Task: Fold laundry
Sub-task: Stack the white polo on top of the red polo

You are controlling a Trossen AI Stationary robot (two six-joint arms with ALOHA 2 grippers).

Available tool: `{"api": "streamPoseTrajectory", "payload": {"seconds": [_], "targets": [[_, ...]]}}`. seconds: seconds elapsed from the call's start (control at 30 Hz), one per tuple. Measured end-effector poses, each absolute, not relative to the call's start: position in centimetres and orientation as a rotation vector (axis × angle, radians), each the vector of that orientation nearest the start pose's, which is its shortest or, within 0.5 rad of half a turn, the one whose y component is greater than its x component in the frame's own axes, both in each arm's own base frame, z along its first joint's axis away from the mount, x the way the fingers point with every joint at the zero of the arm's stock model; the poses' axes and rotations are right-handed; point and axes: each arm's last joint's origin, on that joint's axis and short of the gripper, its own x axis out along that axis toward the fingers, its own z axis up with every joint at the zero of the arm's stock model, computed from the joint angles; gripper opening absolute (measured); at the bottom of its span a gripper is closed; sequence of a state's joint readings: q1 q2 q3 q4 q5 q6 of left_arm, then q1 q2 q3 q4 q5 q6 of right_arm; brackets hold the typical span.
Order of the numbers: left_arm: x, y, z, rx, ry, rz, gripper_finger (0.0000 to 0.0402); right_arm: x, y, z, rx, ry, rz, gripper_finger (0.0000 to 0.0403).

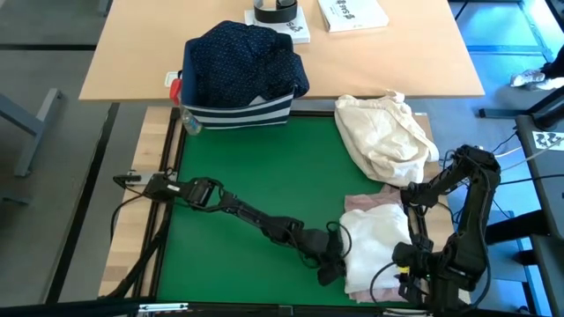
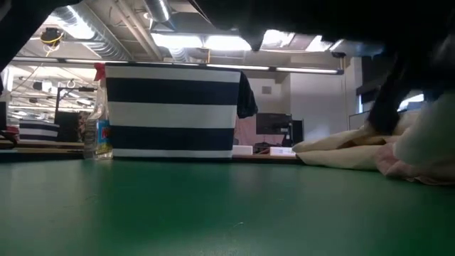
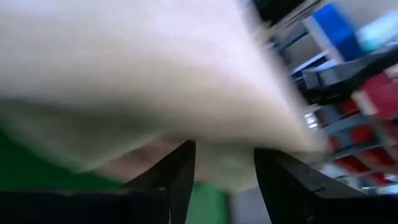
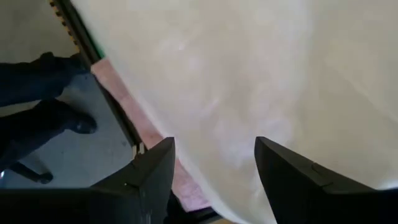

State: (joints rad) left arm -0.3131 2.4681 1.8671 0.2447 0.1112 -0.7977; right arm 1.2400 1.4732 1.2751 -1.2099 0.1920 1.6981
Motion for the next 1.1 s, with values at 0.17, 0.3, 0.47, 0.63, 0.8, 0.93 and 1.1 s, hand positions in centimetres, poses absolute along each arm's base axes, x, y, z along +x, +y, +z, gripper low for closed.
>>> {"api": "streamPoseTrajectory", "payload": {"seconds": [0.17, 0.3, 0.47, 0.63, 0.8, 0.93, 1.1], "targets": [[52.2, -14.1, 15.9, -0.743, 0.68, -0.268, 0.0159, 9.1, 24.8, 28.3, 0.513, 1.322, -0.253, 0.022], [50.5, -12.1, 20.6, -0.709, 0.768, -0.261, 0.0159, 9.6, 23.6, 29.1, 0.559, 1.279, -0.288, 0.022], [47.7, -8.8, 24.2, -0.451, 0.857, -0.056, 0.0159, 11.0, 20.6, 30.4, 0.489, 1.204, -0.337, 0.022], [45.9, -5.4, 26.1, -0.309, 0.933, -0.008, 0.0159, 13.6, 16.7, 31.3, 0.372, 1.215, -0.316, 0.022], [45.6, -1.8, 25.7, -0.248, 0.997, -0.064, 0.0159, 16.3, 11.7, 29.3, 0.35, 1.337, -0.226, 0.022], [44.4, 1.5, 23.6, -0.254, 1.056, -0.089, 0.0159, 17.6, 8.2, 26.7, 0.382, 1.404, -0.085, 0.022], [40.9, 5.3, 19.9, -0.333, 1.052, -0.051, 0.0159, 18.4, 5.4, 23.6, 0.41, 1.472, 0.042, 0.022]]}}
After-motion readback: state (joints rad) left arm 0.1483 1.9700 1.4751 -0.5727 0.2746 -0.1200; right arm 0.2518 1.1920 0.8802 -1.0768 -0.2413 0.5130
